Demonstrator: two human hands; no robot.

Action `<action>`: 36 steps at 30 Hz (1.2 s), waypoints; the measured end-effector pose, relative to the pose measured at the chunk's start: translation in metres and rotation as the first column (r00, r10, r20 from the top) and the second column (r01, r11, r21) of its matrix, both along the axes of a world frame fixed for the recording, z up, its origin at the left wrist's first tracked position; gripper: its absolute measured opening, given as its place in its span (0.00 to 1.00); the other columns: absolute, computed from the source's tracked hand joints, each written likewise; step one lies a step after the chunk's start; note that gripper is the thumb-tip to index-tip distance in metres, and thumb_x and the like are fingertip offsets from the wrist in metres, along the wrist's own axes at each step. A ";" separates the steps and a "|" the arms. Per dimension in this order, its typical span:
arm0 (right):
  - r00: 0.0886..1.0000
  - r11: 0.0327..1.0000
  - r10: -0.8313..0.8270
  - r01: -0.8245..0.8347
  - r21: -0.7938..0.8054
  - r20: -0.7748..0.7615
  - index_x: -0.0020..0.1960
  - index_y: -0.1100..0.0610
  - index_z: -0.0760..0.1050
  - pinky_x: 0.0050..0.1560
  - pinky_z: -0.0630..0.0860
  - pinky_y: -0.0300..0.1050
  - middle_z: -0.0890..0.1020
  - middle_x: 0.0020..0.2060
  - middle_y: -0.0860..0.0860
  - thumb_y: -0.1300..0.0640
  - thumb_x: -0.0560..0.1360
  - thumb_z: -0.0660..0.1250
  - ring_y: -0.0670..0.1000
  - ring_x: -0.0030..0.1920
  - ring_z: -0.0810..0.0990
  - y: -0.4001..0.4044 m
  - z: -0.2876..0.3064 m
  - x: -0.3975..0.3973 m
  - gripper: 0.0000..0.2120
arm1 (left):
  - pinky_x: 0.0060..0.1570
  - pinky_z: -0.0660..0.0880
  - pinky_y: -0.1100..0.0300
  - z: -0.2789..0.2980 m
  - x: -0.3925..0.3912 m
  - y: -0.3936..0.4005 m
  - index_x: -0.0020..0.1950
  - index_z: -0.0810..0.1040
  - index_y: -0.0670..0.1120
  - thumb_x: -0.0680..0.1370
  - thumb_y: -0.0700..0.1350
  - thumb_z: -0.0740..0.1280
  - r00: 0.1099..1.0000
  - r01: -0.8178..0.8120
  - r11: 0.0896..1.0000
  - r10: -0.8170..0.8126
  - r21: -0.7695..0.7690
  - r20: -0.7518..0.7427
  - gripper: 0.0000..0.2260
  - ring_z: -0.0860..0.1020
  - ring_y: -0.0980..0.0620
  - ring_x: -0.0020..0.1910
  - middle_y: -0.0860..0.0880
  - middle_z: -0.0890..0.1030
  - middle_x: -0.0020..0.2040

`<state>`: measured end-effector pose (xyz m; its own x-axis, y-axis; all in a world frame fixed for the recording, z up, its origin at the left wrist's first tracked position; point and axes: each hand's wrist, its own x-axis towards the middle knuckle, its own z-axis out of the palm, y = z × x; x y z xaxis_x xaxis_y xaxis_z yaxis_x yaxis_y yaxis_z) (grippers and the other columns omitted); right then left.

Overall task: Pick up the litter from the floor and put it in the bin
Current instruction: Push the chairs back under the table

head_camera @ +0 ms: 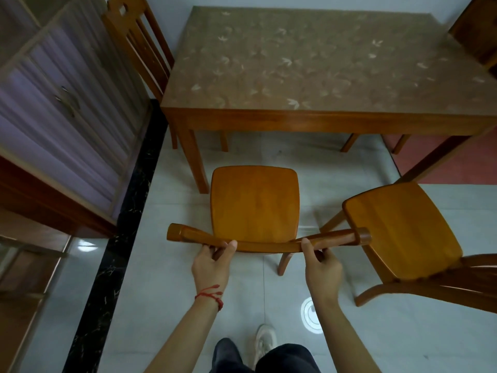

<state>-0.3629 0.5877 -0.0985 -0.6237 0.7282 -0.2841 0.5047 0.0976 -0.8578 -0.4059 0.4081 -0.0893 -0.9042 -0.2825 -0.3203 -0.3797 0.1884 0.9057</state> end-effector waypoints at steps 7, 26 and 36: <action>0.998 1.000 0.027 -0.027 0.010 -0.053 0.32 0.55 0.73 0.28 0.65 0.37 0.74 0.23 0.48 0.47 0.73 0.66 0.45 0.24 0.72 0.019 -0.002 -0.030 0.15 | 0.35 0.68 0.68 0.001 -0.029 0.019 0.37 0.78 0.45 0.71 0.46 0.72 0.999 -0.014 1.000 0.013 -0.021 -0.049 0.07 0.76 0.59 0.36 0.51 0.79 0.33; 0.992 0.999 0.051 -0.052 -0.008 -0.112 0.37 0.50 0.75 0.31 0.69 0.34 0.79 0.31 0.42 0.47 0.72 0.66 0.42 0.33 0.79 0.064 -0.001 -0.171 0.09 | 0.37 0.71 0.70 -0.005 -0.175 0.064 0.44 0.81 0.41 0.71 0.47 0.72 0.993 -0.033 0.999 0.032 -0.012 -0.113 0.10 0.76 0.64 0.38 0.49 0.81 0.38; 0.996 1.000 0.008 -0.006 0.018 -0.090 0.32 0.51 0.72 0.28 0.69 0.35 0.76 0.25 0.44 0.51 0.73 0.66 0.44 0.27 0.76 0.080 0.008 -0.266 0.12 | 0.36 0.69 0.72 -0.005 -0.272 0.084 0.47 0.81 0.39 0.71 0.47 0.72 0.993 -0.011 1.000 0.013 0.015 -0.119 0.11 0.78 0.57 0.40 0.47 0.82 0.42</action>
